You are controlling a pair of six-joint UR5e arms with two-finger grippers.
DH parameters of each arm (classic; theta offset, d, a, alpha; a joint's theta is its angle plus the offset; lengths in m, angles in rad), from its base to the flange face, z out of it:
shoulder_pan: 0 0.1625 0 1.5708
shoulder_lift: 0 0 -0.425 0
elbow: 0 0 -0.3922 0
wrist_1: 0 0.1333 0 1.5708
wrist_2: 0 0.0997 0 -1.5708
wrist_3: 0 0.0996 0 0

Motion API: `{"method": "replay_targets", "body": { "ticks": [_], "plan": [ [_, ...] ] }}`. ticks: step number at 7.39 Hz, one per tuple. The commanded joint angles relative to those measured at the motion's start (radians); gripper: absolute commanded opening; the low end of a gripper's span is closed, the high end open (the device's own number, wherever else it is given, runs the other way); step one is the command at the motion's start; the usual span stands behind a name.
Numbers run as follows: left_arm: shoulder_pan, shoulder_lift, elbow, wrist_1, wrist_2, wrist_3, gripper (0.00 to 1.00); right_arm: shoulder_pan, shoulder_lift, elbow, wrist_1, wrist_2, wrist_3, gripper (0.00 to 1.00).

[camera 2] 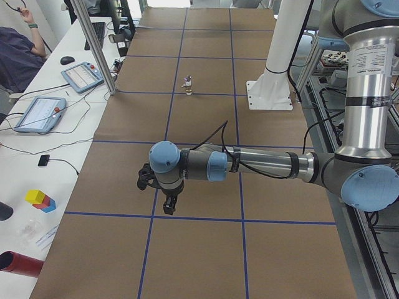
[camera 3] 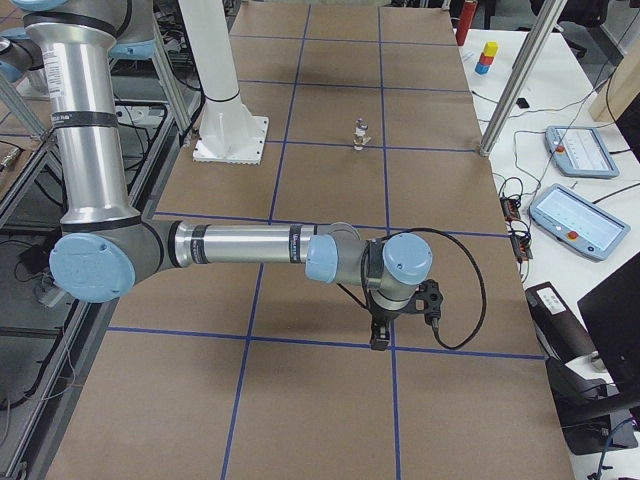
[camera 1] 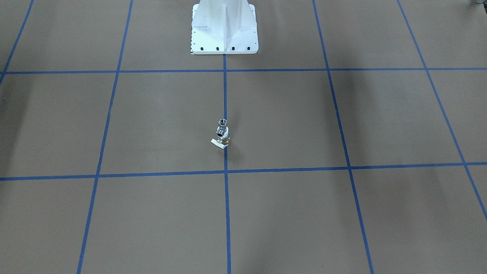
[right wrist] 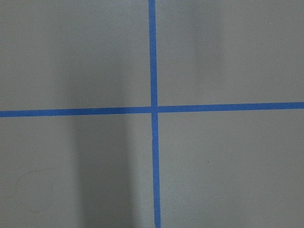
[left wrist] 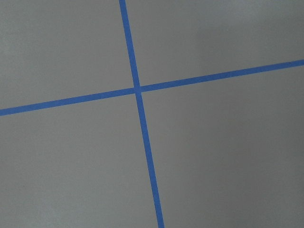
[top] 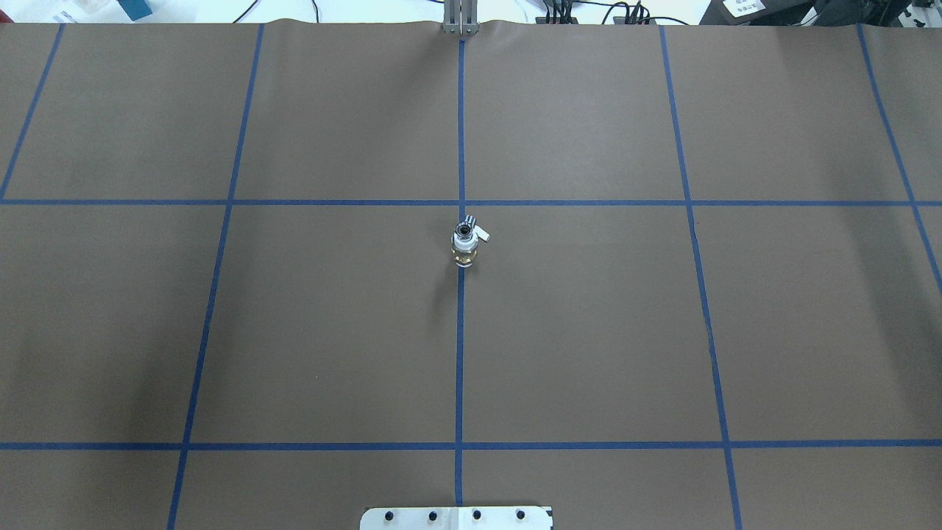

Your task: Assemble PPR valve and pipe with both arms

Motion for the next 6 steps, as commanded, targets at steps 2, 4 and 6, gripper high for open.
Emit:
{"method": "replay_targets", "body": {
  "ticks": [2, 4, 6],
  "plan": [
    [0.001, -0.004, 0.001, 0.000, 0.052, 0.000, 1.00, 0.002, -0.008, -0.001, -0.004, 0.003, 0.000, 1.00],
    [0.000, -0.004, 0.001, 0.000, 0.052, 0.000, 1.00, 0.002, -0.008, -0.003, -0.004, 0.002, 0.000, 1.00],
    [0.001, -0.005, 0.001, 0.000, 0.052, -0.002, 1.00, 0.002, -0.007, -0.001, -0.004, 0.000, 0.001, 1.00]
  ]
}}
